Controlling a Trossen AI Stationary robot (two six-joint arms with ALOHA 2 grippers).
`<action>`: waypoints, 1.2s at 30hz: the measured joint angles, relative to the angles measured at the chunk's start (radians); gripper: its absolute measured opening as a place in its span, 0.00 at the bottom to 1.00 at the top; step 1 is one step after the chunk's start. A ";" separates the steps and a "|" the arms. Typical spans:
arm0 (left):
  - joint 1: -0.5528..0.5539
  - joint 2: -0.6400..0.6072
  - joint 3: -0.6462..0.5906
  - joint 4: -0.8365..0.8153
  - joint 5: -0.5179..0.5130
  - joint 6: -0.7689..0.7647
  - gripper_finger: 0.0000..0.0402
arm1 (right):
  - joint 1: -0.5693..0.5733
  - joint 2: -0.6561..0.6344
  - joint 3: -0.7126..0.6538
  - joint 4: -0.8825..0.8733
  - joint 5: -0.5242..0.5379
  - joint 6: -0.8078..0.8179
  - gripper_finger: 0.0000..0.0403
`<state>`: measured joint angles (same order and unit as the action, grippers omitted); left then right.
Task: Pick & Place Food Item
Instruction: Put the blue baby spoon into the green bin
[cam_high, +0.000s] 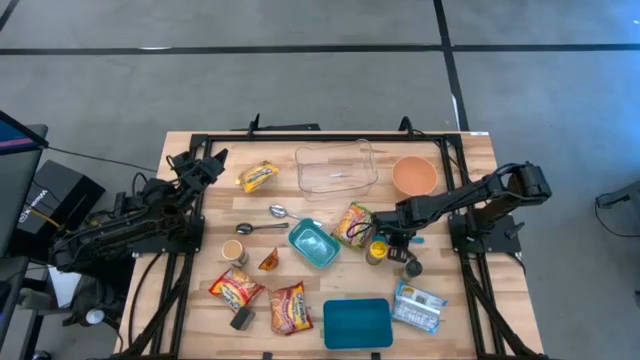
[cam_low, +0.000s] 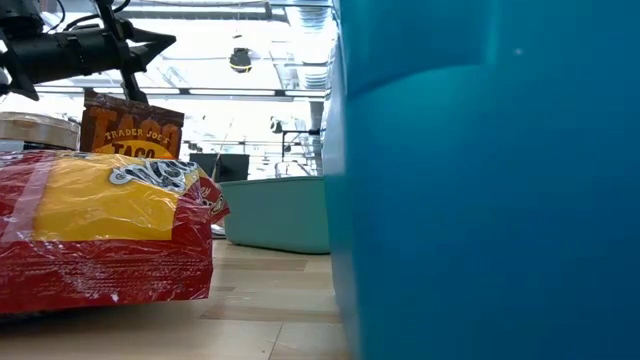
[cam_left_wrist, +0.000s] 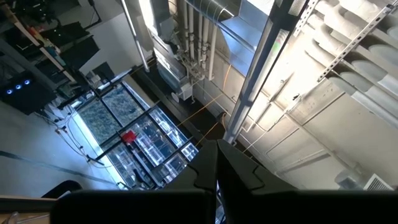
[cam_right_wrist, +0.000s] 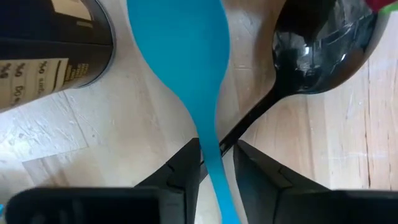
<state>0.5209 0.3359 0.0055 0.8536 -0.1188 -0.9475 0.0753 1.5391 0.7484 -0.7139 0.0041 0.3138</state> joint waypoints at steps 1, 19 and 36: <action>0.000 0.000 0.000 0.000 0.000 0.000 0.01 | 0.000 0.000 0.000 0.000 0.000 0.000 0.20; 0.000 0.000 0.000 0.000 0.000 0.000 0.01 | 0.000 -0.002 0.001 -0.012 0.000 0.000 0.10; 0.000 0.000 0.000 0.000 0.000 0.000 0.01 | 0.000 -0.119 -0.001 -0.056 -0.003 0.000 0.07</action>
<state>0.5209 0.3355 0.0055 0.8536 -0.1192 -0.9477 0.0753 1.4203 0.7479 -0.7697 0.0013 0.3141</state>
